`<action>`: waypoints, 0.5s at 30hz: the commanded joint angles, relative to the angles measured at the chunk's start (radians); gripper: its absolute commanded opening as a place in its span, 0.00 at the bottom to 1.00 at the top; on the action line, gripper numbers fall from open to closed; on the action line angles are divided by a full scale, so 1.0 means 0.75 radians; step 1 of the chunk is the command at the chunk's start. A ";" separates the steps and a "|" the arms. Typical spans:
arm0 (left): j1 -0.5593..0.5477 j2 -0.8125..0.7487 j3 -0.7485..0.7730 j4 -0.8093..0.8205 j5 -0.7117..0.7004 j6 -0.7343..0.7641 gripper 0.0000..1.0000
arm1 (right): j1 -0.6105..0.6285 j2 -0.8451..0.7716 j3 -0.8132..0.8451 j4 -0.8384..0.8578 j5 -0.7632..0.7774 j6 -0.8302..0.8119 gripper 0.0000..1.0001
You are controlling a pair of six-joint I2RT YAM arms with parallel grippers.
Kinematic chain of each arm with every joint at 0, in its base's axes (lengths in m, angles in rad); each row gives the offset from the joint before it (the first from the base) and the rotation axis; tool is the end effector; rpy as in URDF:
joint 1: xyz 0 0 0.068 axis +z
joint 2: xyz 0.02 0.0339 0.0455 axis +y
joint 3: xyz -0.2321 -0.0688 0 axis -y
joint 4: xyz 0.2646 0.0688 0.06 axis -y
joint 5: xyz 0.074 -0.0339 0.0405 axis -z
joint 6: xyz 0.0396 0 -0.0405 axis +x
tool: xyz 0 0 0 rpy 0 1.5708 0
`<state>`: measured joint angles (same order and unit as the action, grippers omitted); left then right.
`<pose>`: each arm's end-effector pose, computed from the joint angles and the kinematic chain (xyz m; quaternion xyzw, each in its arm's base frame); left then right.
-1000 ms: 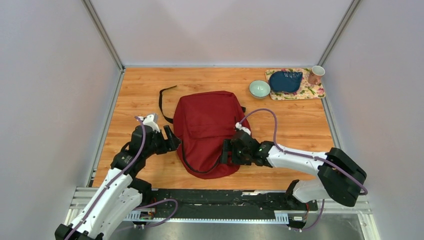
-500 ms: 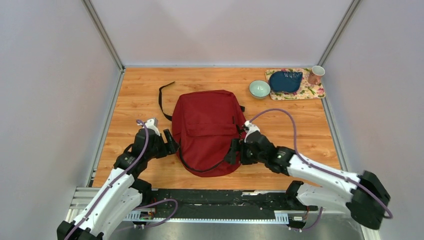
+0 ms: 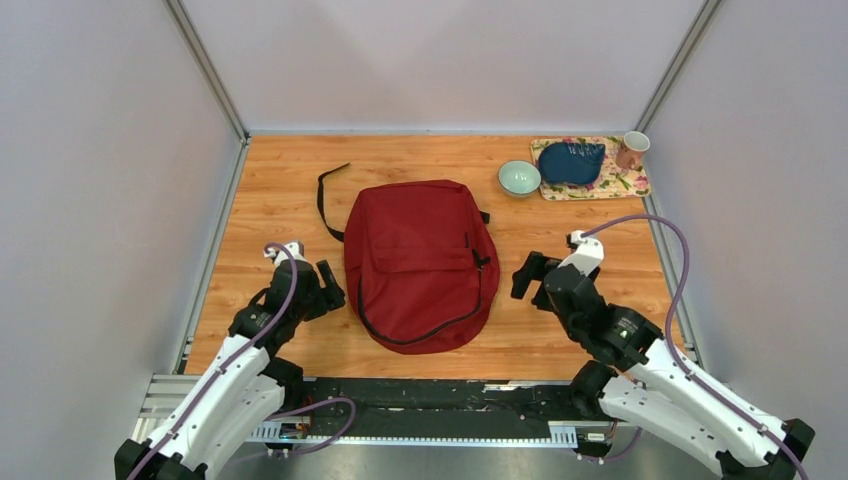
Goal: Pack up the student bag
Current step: Reset both arms
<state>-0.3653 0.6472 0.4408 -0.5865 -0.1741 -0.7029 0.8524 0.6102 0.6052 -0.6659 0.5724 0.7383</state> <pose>0.1756 -0.0598 0.1774 -0.1874 0.9032 -0.1231 0.3661 0.1338 0.1204 0.2385 0.0733 0.8694 0.1200 0.4736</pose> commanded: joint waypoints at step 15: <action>0.000 -0.204 0.059 -0.034 -0.216 0.027 0.84 | -0.785 0.195 0.152 -0.006 -0.389 -0.230 0.98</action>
<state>-0.3653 0.5213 0.4446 -0.6205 -0.3019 -0.7036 0.2684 0.7788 0.7189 -0.7235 0.3458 0.6189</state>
